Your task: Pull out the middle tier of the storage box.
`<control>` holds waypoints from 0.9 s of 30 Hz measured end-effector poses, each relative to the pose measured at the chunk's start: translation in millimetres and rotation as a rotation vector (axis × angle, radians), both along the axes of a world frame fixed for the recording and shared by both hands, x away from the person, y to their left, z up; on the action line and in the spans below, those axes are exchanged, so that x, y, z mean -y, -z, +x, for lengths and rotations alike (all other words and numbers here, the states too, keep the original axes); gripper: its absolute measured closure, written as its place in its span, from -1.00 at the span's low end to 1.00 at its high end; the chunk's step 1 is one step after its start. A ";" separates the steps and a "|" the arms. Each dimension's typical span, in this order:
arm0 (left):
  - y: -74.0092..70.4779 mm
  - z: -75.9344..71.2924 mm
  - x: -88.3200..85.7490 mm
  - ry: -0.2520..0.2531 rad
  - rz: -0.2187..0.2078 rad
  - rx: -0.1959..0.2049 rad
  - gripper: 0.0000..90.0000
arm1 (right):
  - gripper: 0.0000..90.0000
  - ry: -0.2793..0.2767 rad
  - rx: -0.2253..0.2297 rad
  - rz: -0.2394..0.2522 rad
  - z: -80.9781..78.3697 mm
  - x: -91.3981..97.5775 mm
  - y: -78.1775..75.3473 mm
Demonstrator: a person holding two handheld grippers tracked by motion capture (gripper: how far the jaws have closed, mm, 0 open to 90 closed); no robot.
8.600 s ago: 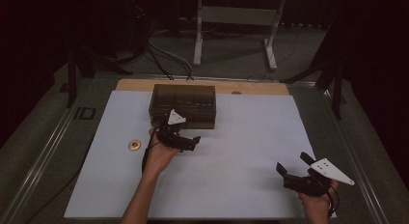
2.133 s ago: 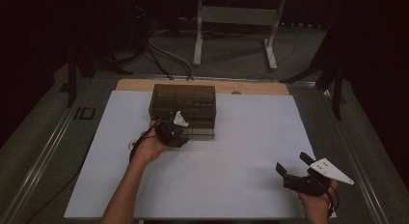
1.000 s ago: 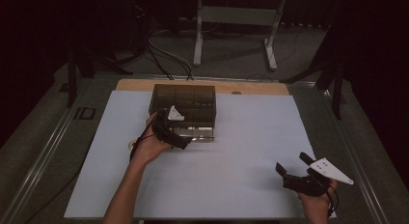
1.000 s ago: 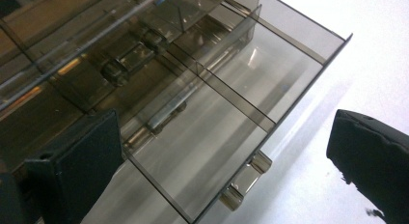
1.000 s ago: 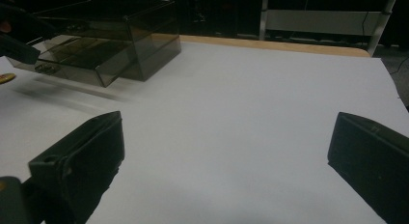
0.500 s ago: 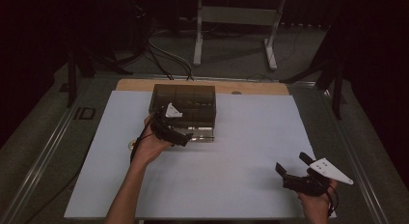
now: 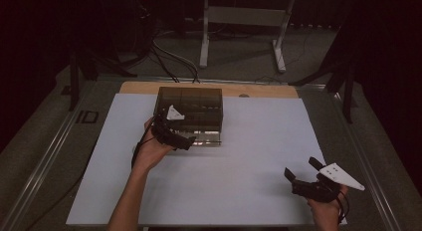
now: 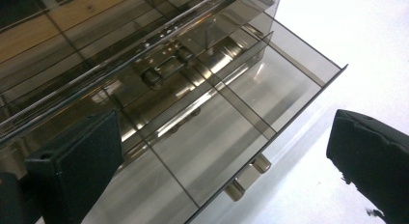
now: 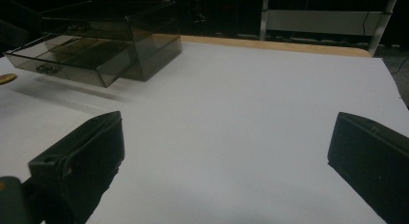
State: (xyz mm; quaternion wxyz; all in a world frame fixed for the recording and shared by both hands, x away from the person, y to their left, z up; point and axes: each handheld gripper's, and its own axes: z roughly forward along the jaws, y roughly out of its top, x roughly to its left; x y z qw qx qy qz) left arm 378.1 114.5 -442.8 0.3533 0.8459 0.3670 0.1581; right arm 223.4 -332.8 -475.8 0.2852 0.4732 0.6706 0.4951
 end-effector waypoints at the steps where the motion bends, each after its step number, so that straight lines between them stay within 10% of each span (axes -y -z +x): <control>1: -0.3 0.3 -1.2 -0.005 0.010 -0.003 -0.98 | -1.00 0.001 0.000 0.001 -0.1 0.1 0.0; 27: -6.9 -10.3 -26.4 -0.019 0.044 -0.006 -0.98 | -1.00 0.012 0.003 0.006 -0.5 2.9 -0.7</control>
